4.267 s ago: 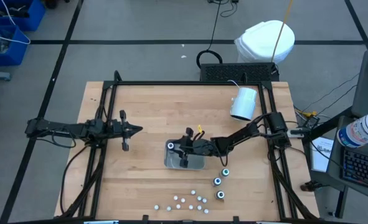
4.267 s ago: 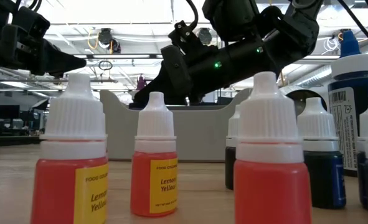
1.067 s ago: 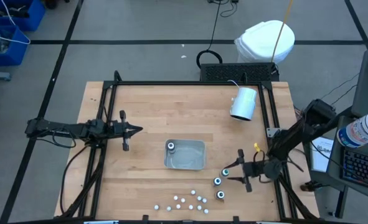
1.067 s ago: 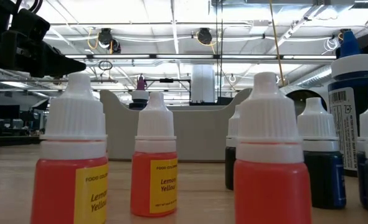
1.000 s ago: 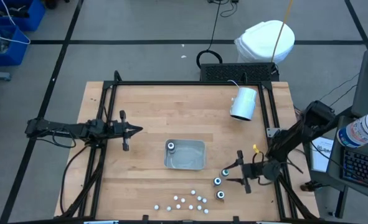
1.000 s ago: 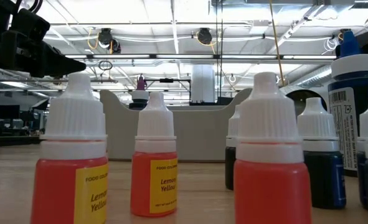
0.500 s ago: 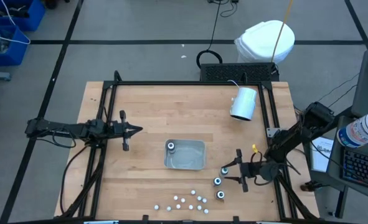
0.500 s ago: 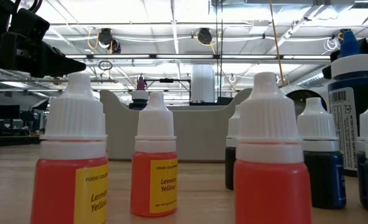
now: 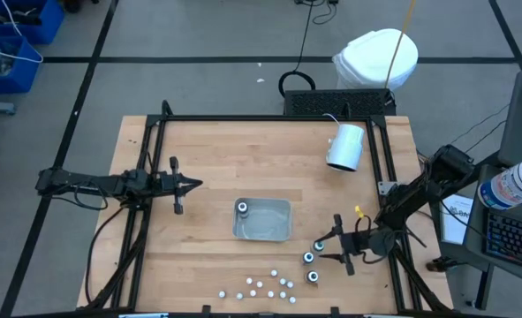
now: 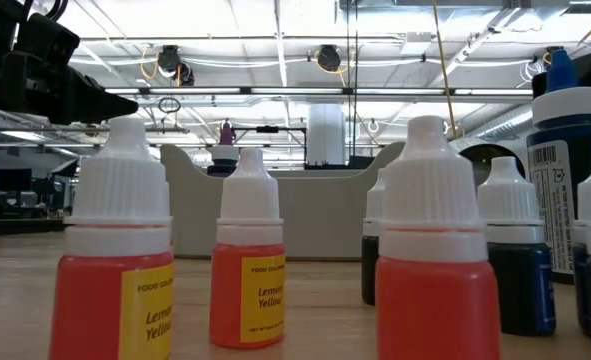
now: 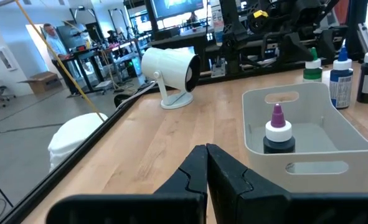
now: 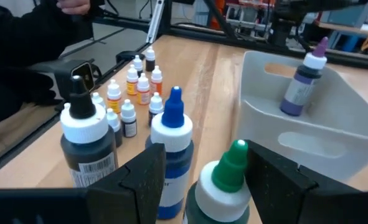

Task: Pick & Place food coloring
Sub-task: Put the big green food coloring bottle into the gray bin

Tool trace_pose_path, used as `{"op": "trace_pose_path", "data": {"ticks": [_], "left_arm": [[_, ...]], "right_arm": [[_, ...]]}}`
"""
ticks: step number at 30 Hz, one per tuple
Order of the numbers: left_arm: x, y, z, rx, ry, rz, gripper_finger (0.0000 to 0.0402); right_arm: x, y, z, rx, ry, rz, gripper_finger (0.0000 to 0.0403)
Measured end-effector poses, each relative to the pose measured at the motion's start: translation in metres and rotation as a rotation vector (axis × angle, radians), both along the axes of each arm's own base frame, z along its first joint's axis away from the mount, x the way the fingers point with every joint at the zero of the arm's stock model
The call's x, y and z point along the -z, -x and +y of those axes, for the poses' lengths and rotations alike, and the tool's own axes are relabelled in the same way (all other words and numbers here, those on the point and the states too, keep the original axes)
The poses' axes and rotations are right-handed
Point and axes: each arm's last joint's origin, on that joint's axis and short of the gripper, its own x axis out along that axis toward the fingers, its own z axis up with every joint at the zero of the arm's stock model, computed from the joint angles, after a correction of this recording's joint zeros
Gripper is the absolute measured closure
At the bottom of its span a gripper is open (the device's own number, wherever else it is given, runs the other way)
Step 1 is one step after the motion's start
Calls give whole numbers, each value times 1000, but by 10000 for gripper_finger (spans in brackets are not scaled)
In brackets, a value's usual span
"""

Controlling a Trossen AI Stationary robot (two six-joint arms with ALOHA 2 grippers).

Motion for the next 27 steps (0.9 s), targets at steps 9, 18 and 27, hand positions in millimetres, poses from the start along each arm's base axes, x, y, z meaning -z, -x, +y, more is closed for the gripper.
{"op": "trace_pose_path", "data": {"ticks": [9, 18, 27], "left_arm": [[0, 0, 0, 0, -4, 1, 392], [0, 0, 0, 0, -2, 1, 392], [0, 0, 0, 0, -3, 1, 392]], "right_arm": [[-3, -1, 0, 1, 49, -38, 204], [3, 0, -3, 85, 38, 7, 204], [5, 1, -3, 59, -2, 37, 207]]}}
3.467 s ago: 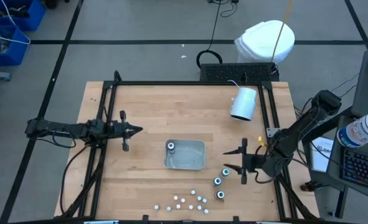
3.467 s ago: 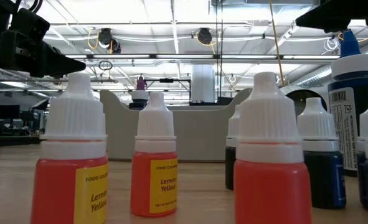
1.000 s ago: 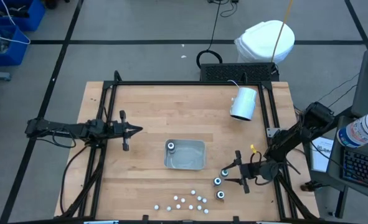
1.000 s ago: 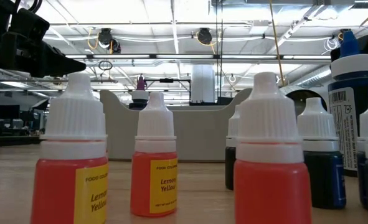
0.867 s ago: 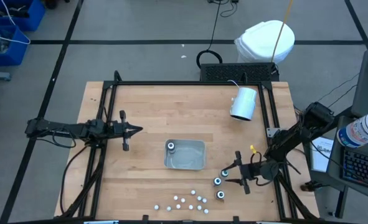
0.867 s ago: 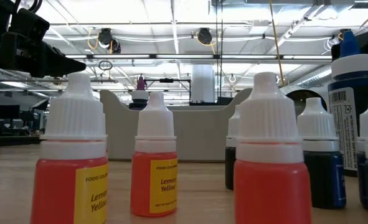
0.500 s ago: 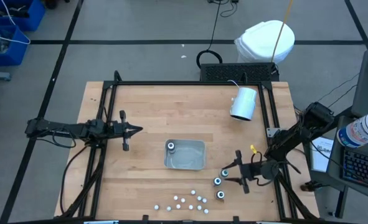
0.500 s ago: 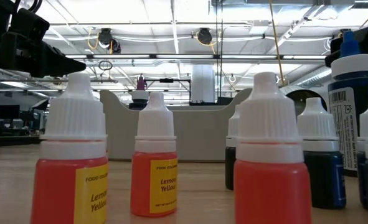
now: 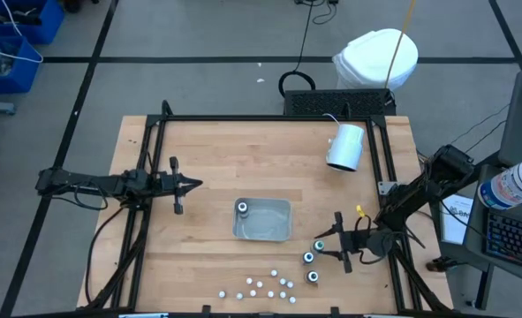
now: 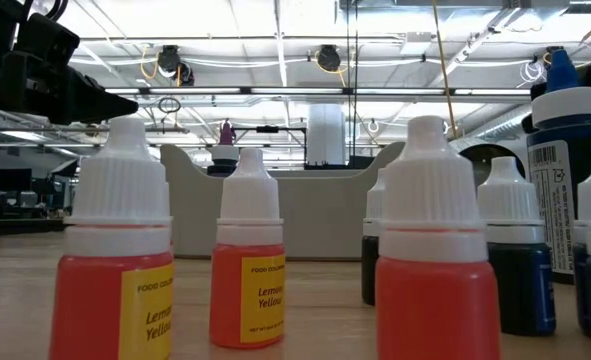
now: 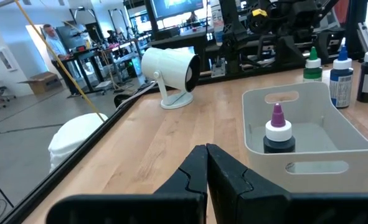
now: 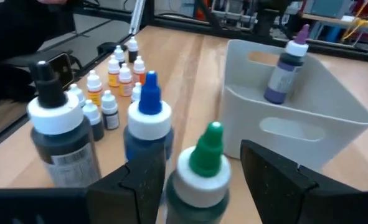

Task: Pick & Place food coloring
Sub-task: Put the big green food coloring bottle into the gray bin

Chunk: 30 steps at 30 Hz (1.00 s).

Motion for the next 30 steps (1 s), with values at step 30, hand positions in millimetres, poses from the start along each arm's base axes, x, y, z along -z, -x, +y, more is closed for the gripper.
{"op": "trace_pose_path", "data": {"ticks": [30], "left_arm": [[0, 0, 0, 0, 3, 0, 392]], "right_arm": [[-16, 1, -1, -29, -12, -71, 282]]}}
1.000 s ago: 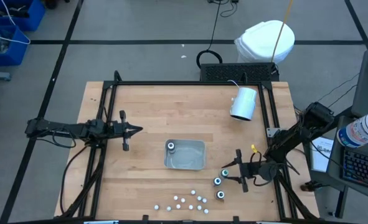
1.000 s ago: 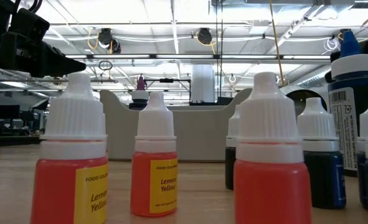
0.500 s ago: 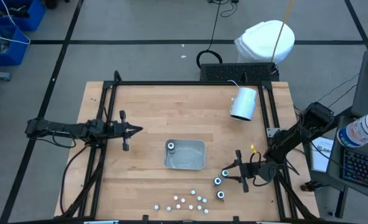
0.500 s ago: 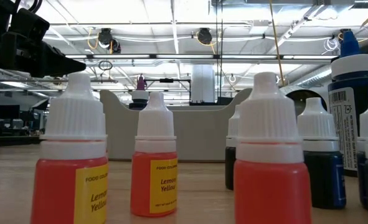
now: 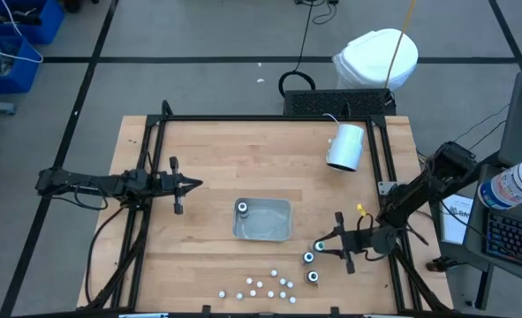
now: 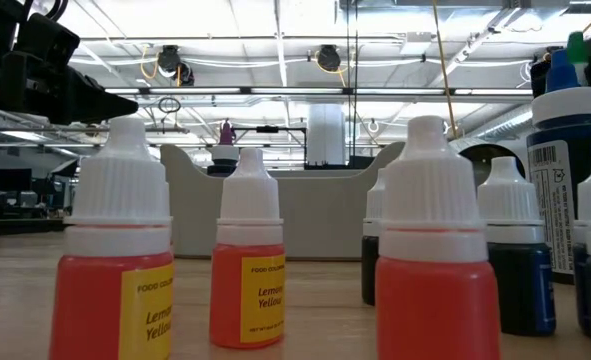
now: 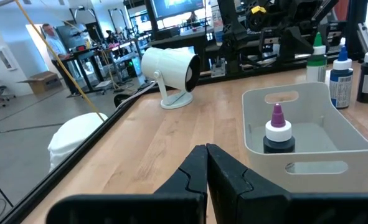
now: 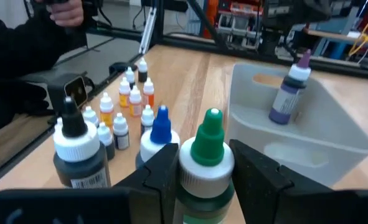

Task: Pick & Place food coloring
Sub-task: Put the big green food coloring bottle into the gray bin

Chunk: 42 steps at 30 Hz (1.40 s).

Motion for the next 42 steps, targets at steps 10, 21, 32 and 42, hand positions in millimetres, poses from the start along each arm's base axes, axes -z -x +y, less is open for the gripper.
{"op": "trace_pose_path", "data": {"ticks": [10, 21, 32, 42], "left_arm": [[0, 0, 0, 1, -8, 1, 392], [0, 0, 0, 0, -4, 0, 392], [0, 0, 0, 0, 0, 0, 392], [0, 0, 0, -3, 42, -7, 392]], "right_arm": [[-20, 5, -6, -8, -3, -56, 286], [-41, 12, -16, 5, -50, -101, 288], [-63, -5, -35, 113, -34, -150, 287], [-100, -47, -34, 124, -25, -50, 285]]}}
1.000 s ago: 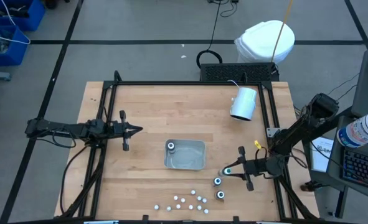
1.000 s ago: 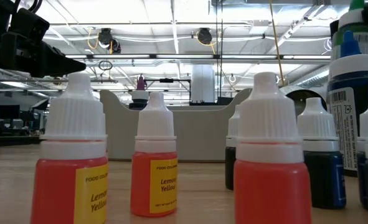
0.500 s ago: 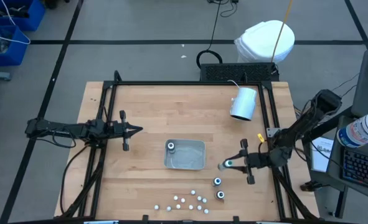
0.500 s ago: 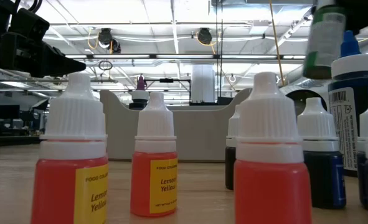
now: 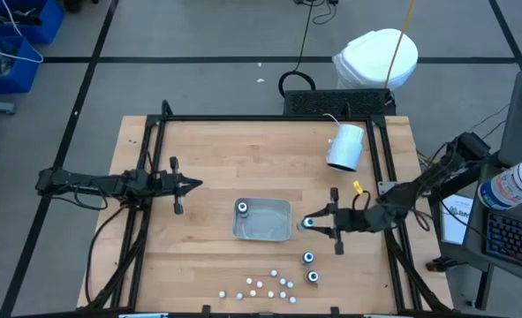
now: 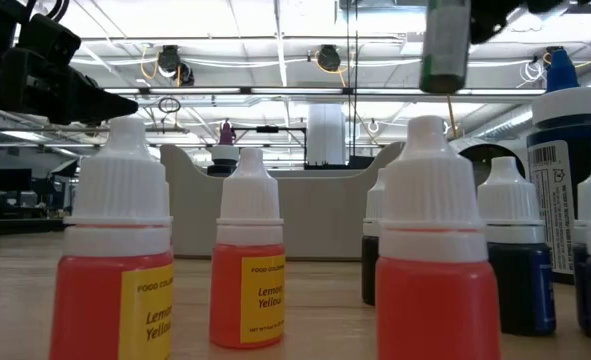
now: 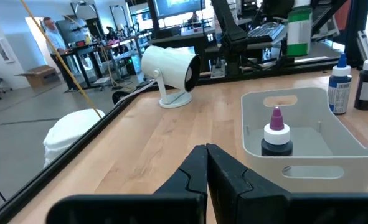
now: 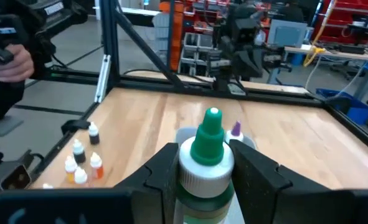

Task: Pick & Place food coloring
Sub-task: Put the big green food coloring bottle into the gray bin

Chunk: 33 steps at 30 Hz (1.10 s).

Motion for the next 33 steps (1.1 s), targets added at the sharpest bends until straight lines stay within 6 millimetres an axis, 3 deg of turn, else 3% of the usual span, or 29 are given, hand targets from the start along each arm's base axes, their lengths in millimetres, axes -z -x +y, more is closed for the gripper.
{"op": "trace_pose_path", "data": {"ticks": [12, 18, 27, 33], "left_arm": [[0, 0, 0, -2, 37, -5, 392], [0, 0, 0, -4, 52, -7, 392], [0, 0, 0, -4, 56, -9, 392], [0, 0, 0, -4, 58, -6, 392]], "right_arm": [[-11, -56, -10, -1, 5, -32, 285], [-7, -83, -16, -81, -25, -31, 288], [3, -137, -23, -10, -1, 2, 283], [18, -161, -27, 22, -31, -50, 285]]}}
